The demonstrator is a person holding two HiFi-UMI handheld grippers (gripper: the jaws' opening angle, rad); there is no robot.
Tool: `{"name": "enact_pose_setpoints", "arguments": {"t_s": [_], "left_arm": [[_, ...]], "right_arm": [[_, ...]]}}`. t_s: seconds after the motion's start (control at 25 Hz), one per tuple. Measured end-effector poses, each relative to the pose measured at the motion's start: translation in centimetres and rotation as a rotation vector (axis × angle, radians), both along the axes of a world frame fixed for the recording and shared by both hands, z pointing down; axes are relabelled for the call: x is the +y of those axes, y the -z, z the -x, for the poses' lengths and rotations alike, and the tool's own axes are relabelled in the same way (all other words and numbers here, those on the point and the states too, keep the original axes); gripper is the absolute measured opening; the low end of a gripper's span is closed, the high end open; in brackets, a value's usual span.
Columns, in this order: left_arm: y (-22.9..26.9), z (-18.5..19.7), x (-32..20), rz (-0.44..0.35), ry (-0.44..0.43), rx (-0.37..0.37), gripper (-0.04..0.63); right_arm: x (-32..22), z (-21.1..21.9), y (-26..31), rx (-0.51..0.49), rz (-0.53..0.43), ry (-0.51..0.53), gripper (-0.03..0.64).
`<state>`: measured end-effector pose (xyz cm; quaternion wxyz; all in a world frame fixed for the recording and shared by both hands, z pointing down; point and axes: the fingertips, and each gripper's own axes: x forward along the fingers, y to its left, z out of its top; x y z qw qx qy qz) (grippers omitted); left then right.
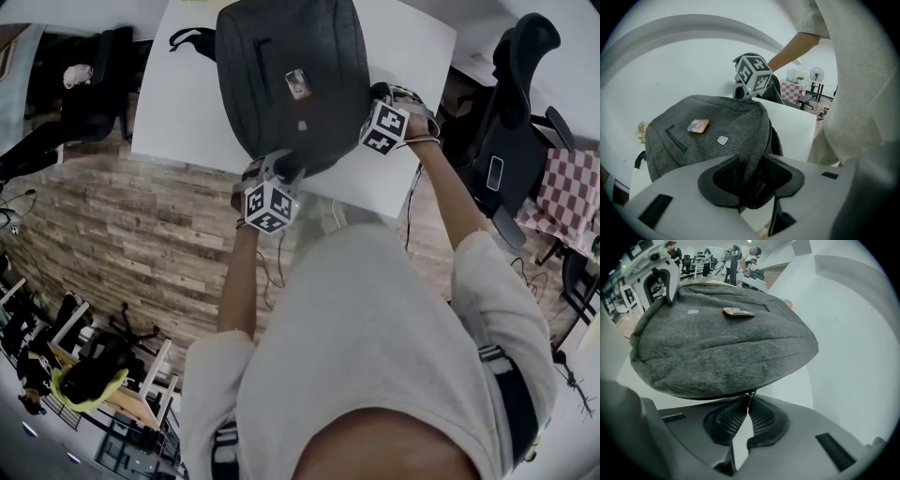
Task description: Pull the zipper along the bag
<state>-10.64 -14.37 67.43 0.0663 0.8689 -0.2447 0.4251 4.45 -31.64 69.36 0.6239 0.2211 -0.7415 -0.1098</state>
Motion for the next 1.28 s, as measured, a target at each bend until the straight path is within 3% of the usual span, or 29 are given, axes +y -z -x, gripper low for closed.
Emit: {"name": "enact_pose_setpoints", "arguments": {"t_s": [0.36,0.92,1.12,1.28], "left_arm": [[-0.3,0.0,-0.2,0.003,0.024,-0.023,0.173],[-0.7,-0.3,-0.2,0.018,0.029,-0.009,0.173],[-0.8,-0.3,-0.3,0.012,0.028,-0.007,0.173],[-0.8,-0.3,-0.2,0.008,0.029,-0.003,0.173]], "right_arm": [[7.2,0.6,0.0,-0.157,0.104,-0.261,0.021],[15.7,3.0,0.3,-0.326,0.310,-0.559,0.021],[18.6,6.2,0.2,-0.379,0.406,-0.622,0.026],[19.7,8.0,0.4,-0.364,0.442,-0.644,0.028]]}}
